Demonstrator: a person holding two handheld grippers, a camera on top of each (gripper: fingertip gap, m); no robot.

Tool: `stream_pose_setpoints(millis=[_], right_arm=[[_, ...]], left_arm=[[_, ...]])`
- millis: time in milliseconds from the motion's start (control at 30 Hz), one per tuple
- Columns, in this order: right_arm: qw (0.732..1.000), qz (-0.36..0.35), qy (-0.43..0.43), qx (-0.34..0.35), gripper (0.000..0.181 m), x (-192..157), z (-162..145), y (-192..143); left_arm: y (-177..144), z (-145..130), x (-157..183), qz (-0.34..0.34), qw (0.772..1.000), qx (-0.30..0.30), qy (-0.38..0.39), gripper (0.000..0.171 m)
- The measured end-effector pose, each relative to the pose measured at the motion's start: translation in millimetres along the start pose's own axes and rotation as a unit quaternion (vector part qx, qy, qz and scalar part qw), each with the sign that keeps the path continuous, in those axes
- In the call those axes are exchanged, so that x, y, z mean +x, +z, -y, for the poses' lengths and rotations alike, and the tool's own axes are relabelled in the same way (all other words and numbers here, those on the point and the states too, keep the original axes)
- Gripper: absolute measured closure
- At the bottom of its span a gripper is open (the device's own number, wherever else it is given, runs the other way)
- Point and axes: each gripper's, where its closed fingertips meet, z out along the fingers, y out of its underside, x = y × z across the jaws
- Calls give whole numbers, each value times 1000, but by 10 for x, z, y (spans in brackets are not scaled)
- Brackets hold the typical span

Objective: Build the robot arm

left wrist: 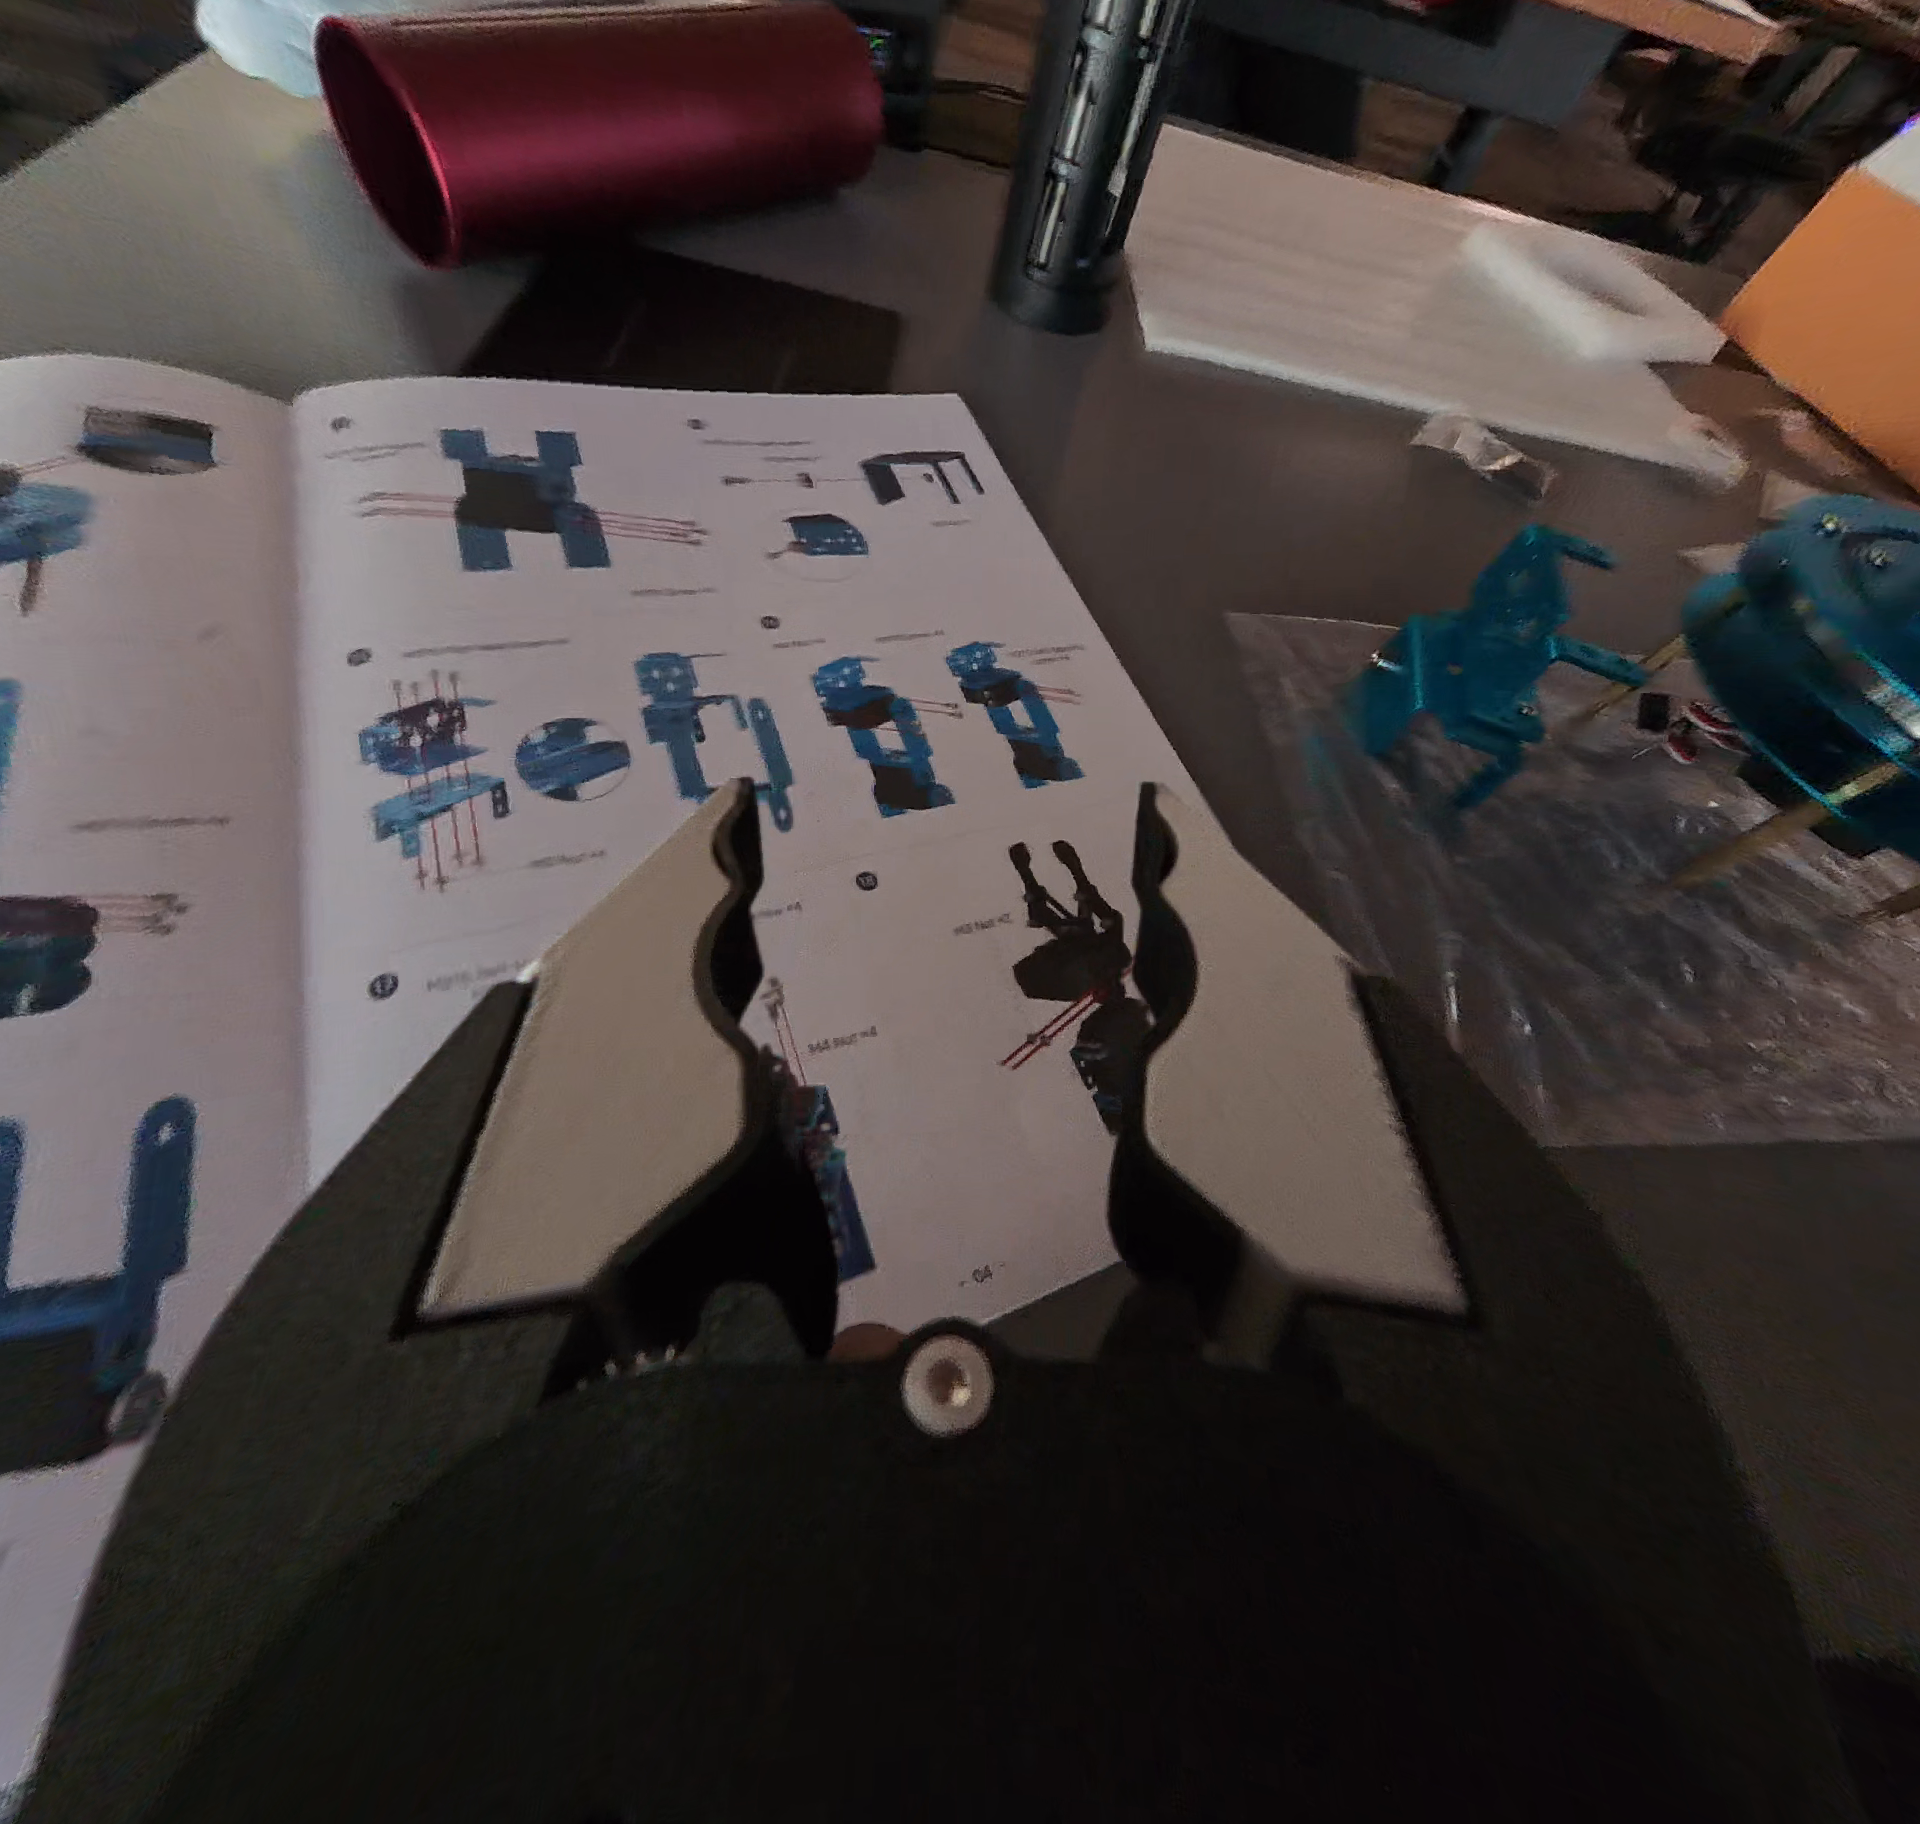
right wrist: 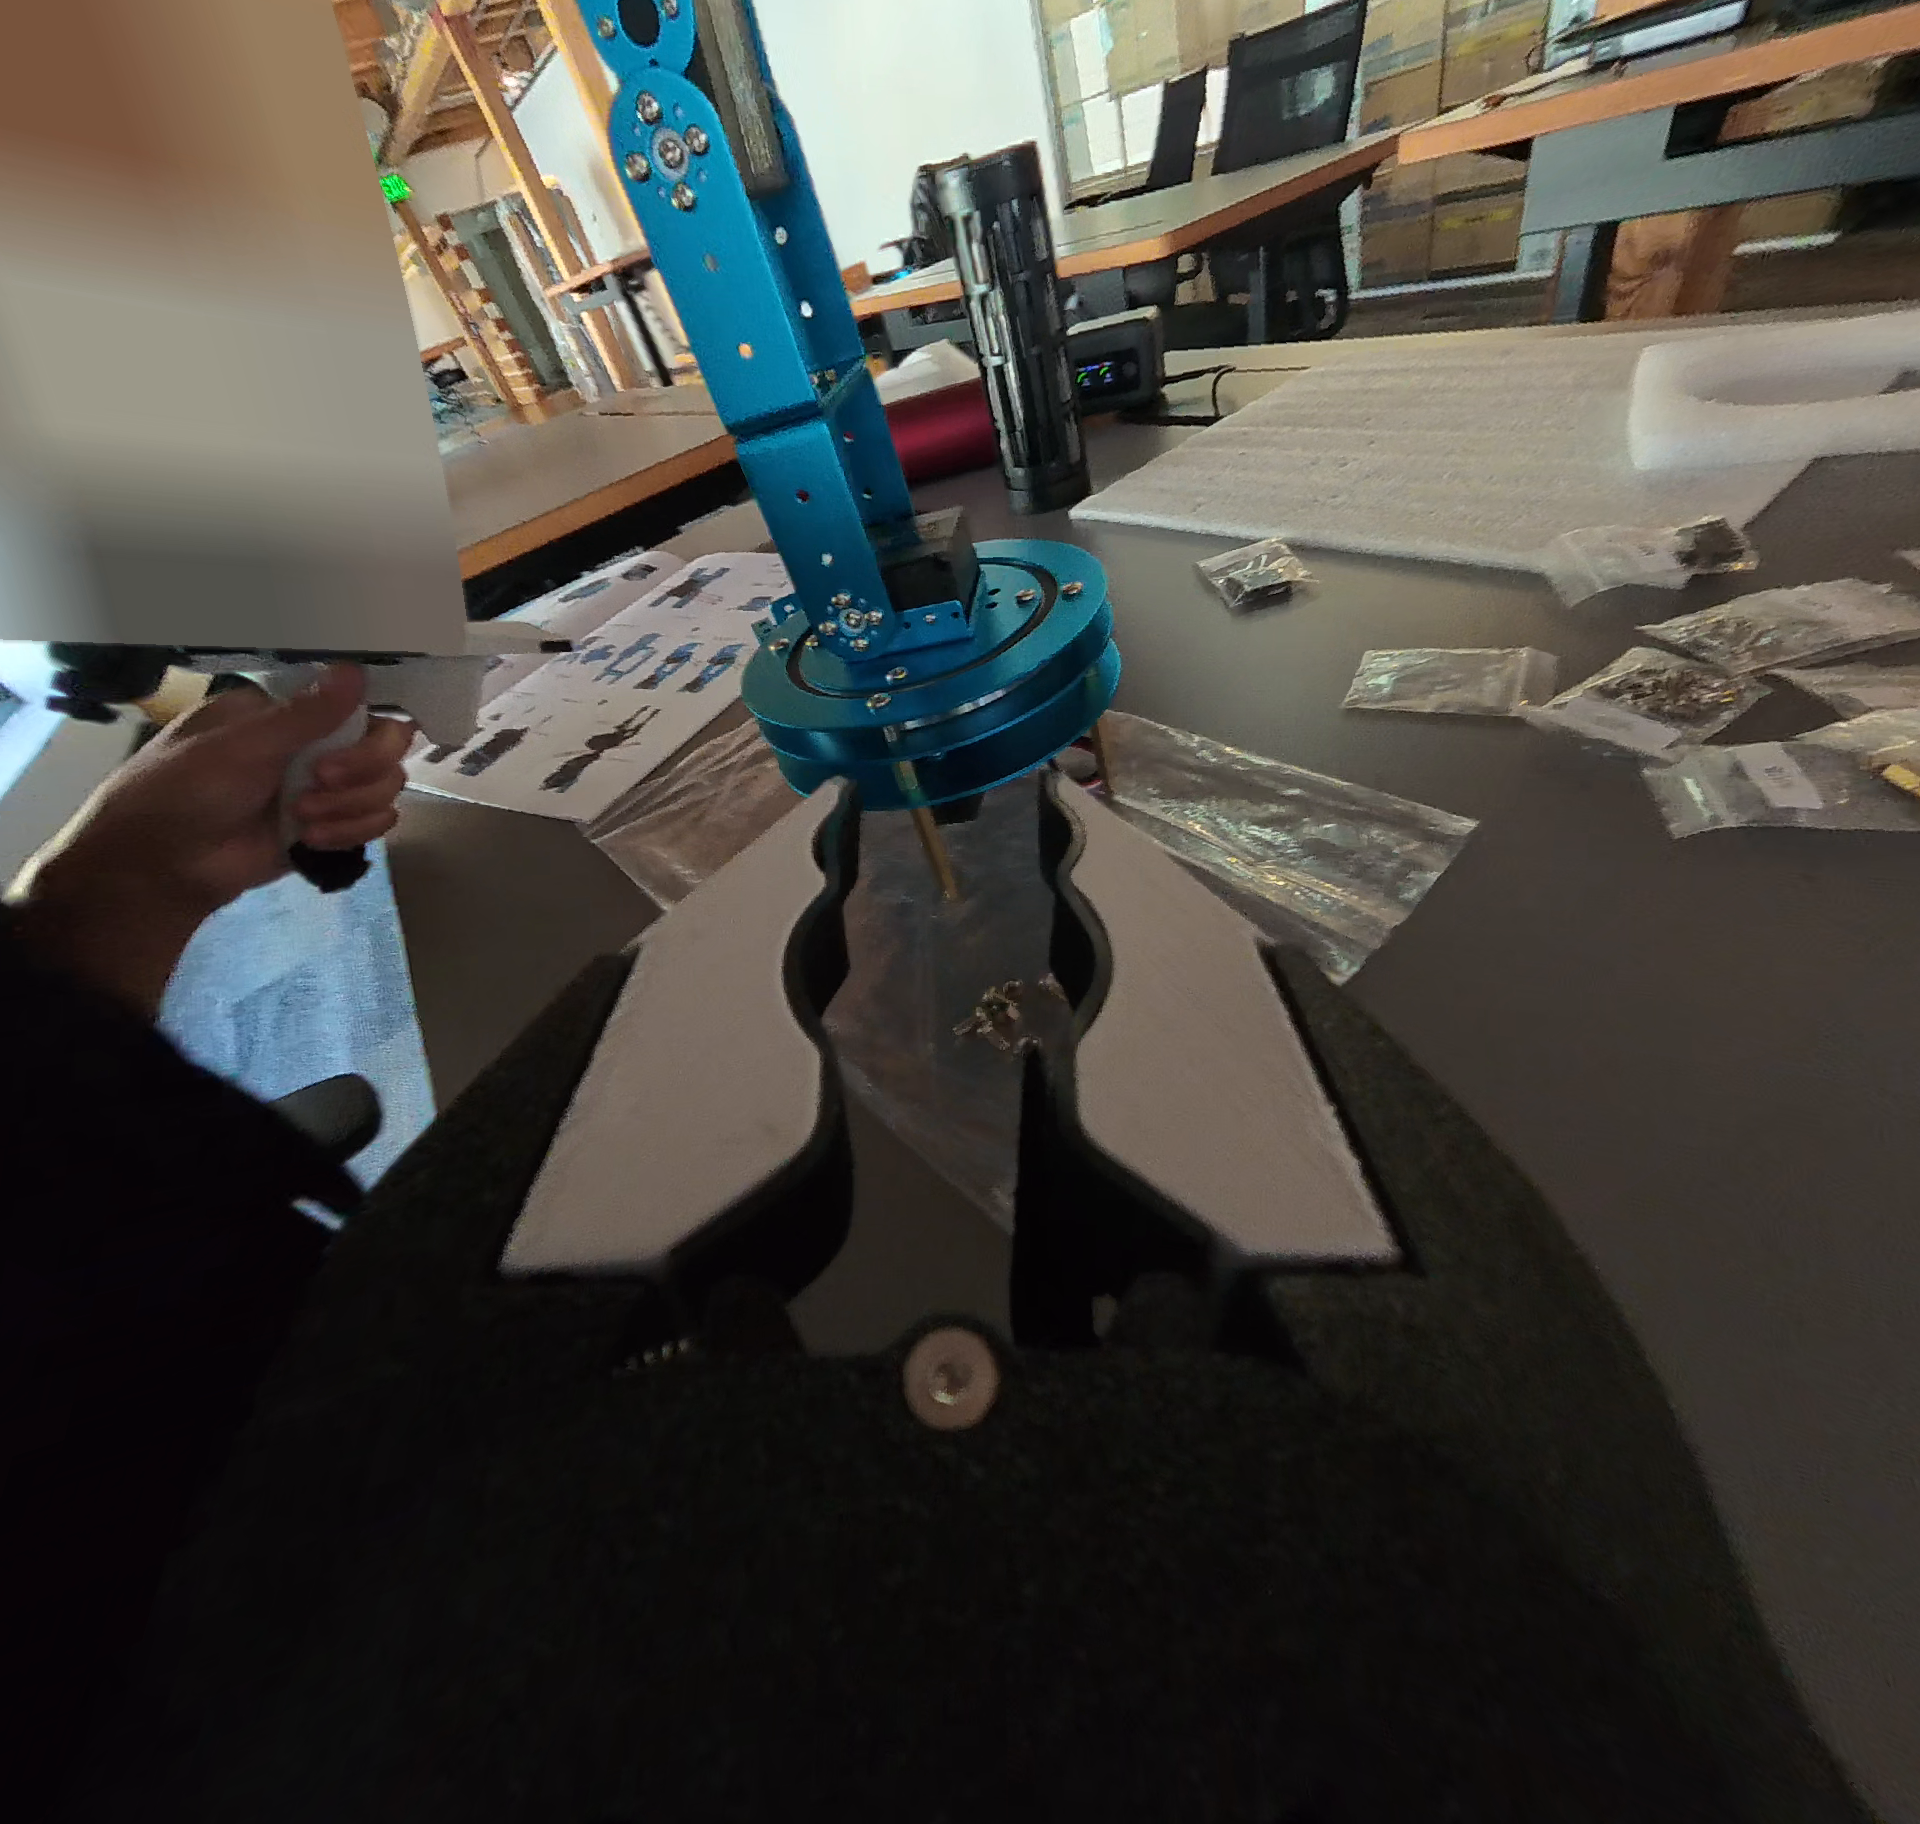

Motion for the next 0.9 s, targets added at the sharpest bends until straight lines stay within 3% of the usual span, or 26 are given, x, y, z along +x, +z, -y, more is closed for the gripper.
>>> stream_pose_setpoints(millis=[133,300,500,900], right_arm=[[1000,23,19,4,145,-24,9,-1],[999,31,25,10,144,-29,25,-12],[999,29,23,14,145,-27,38,-22],[998,49,35,11,146,-55,34,-7]], left_arm=[[-58,-149,0,1,999,-18,-27,100],[-230,-71,106,-8,999,34,-28,109],[-282,-108,102,-5,999,35,4,113],[-434,-149,152,-18,999,43,-13,116]])
